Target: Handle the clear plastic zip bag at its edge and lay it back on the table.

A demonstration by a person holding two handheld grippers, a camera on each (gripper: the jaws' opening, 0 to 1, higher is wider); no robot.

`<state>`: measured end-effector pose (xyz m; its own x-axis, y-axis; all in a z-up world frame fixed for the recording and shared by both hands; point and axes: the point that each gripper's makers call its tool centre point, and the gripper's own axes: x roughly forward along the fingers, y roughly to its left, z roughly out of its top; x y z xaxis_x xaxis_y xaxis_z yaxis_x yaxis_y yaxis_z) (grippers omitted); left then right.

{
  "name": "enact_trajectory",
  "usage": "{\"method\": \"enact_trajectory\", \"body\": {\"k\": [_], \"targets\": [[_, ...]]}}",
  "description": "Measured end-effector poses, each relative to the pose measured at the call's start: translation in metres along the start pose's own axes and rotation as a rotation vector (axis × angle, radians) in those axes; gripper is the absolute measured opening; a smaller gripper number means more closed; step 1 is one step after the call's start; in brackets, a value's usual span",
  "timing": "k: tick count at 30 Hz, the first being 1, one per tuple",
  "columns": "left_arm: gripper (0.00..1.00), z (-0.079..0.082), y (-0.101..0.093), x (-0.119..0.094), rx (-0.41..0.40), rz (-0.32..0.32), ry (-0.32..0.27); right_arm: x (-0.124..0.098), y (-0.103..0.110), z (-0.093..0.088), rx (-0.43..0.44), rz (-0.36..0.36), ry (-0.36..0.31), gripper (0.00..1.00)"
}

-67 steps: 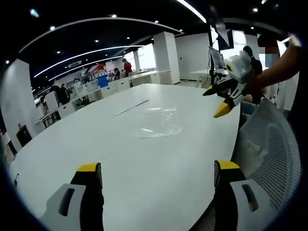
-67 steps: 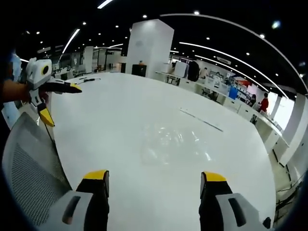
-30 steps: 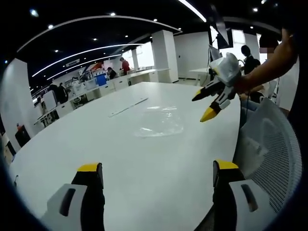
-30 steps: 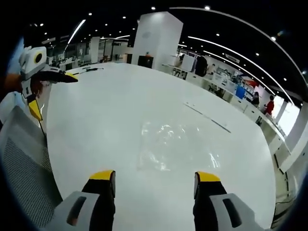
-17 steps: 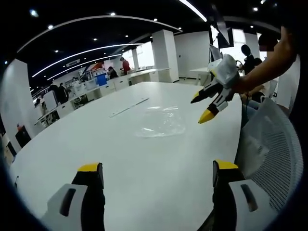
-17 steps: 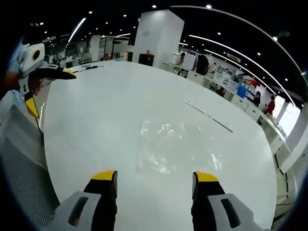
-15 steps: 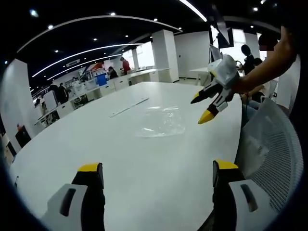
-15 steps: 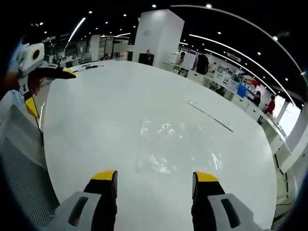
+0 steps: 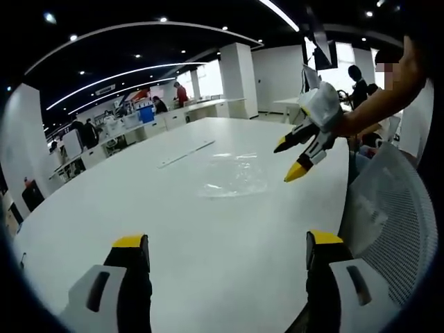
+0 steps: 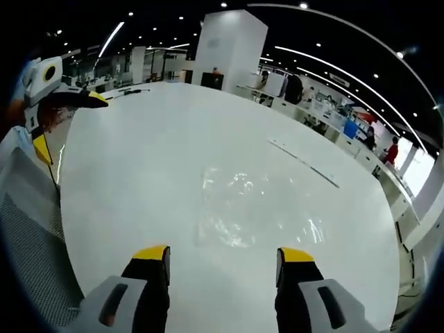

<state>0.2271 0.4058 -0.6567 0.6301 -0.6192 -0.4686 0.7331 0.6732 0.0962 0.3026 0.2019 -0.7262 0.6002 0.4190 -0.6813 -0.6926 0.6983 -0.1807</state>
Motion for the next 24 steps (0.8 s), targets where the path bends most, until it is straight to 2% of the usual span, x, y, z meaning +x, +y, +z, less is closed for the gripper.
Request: {"method": "enact_trajectory", "body": {"k": [11, 24], "targets": [[0.92, 0.001, -0.007, 0.004, 0.001, -0.015, 0.015, 0.003, 0.003, -0.001, -0.025, -0.002, 0.001, 0.55], [0.91, 0.000, -0.002, 0.003, -0.002, -0.004, 0.009, 0.013, 0.007, 0.002, -0.052, 0.011, 0.014, 0.52]]}}
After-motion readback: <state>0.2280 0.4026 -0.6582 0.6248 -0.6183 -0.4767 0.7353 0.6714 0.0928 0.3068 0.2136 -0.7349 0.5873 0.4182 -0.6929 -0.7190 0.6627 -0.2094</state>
